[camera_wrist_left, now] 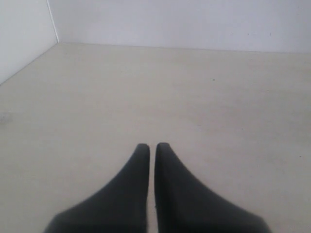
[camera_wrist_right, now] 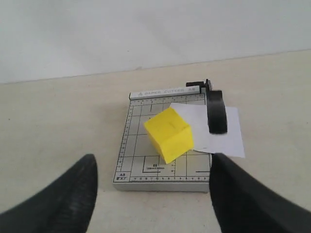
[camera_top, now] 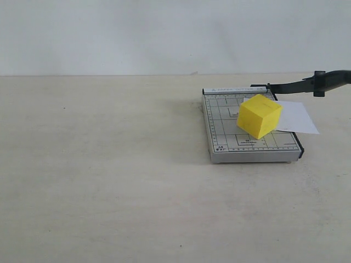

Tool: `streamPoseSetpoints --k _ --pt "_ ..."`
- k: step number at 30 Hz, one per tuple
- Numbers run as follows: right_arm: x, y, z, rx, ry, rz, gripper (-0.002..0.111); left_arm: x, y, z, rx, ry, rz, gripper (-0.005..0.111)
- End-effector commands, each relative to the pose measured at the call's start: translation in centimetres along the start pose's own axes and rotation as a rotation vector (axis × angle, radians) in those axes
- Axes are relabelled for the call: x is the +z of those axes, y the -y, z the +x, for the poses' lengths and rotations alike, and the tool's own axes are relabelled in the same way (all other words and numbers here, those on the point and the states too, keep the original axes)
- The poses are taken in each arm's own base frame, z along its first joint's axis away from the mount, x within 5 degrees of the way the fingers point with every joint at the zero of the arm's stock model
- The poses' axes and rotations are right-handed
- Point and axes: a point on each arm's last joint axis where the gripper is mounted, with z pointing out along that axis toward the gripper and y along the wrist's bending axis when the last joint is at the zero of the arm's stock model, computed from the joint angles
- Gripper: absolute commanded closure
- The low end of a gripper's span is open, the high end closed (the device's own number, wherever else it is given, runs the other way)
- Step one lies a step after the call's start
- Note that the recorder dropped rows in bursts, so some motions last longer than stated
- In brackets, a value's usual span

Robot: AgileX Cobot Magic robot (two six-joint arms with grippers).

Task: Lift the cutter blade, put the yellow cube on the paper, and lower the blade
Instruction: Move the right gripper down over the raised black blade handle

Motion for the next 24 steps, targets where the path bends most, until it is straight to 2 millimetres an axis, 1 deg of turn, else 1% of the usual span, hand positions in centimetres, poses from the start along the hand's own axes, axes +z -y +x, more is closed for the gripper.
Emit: streamPoseSetpoints --k 1,2,4,5,6,9,12,14,17,24 --pt "3.0 -1.3 -6.5 -0.102 -0.181 0.033 0.045 0.0 0.0 0.1 0.002 0.000 -0.003 0.102" --pt "3.7 -1.5 -7.7 -0.110 -0.236 0.044 0.045 0.0 0.0 0.1 0.002 0.000 -0.003 0.102" --pt "5.7 -1.4 -8.8 -0.142 -0.375 0.087 0.045 0.0 0.0 0.1 0.002 0.000 -0.003 0.102" --pt "6.5 -1.2 -9.2 -0.157 -0.423 0.112 0.045 0.0 0.0 0.1 0.002 0.000 -0.003 0.102" --pt "7.6 -0.8 -9.3 -0.180 -0.496 0.152 0.045 0.0 0.0 0.1 0.002 0.000 -0.003 0.102" --pt "9.7 -0.1 -8.6 -0.195 -0.627 0.199 0.045 0.0 0.0 0.1 0.002 0.000 -0.003 0.102" --pt "11.7 0.2 -7.6 -0.195 -0.709 0.200 0.045 0.0 0.0 0.1 0.002 0.000 -0.003 0.102" --pt "12.4 0.2 -7.3 -0.193 -0.731 0.190 0.045 0.0 0.0 0.1 0.002 0.000 -0.003 0.102" --pt "13.0 0.2 -7.3 -0.203 -0.711 0.184 0.045 0.0 0.0 0.1 0.002 0.000 -0.003 0.102" --pt "13.2 1.0 -7.9 -0.280 -0.655 0.251 0.045 0.0 0.0 0.1 0.002 0.000 -0.003 0.102"
